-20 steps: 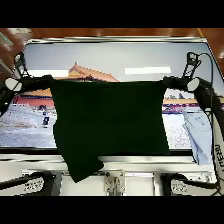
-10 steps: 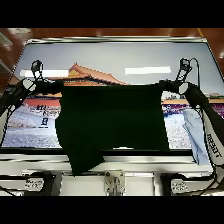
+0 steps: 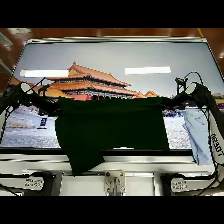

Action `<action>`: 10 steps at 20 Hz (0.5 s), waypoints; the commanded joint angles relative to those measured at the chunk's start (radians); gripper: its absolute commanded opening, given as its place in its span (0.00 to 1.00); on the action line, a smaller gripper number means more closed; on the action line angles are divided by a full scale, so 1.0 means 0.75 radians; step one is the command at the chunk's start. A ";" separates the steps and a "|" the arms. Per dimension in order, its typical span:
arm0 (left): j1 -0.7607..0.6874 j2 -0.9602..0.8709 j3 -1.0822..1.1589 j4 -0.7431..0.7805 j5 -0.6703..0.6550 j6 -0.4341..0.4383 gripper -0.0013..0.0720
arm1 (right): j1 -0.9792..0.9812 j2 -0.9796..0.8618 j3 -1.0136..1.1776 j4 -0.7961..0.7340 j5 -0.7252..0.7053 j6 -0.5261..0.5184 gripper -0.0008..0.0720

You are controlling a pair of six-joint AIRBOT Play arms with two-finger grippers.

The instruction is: Fold the shirts.

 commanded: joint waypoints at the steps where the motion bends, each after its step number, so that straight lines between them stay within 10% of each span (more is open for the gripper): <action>1: 0.004 -0.014 0.008 -0.099 -0.090 -0.019 0.69 | -0.010 0.006 0.017 0.122 0.101 -0.065 0.84; 7: 0.145 0.259 -0.088 -0.069 -0.405 0.046 0.71 | -0.162 0.263 0.142 -0.279 0.522 -0.152 0.84; 10: 0.252 0.564 -0.536 -0.095 -0.320 0.050 0.71 | -0.395 0.409 -0.005 -0.124 0.483 -0.136 0.84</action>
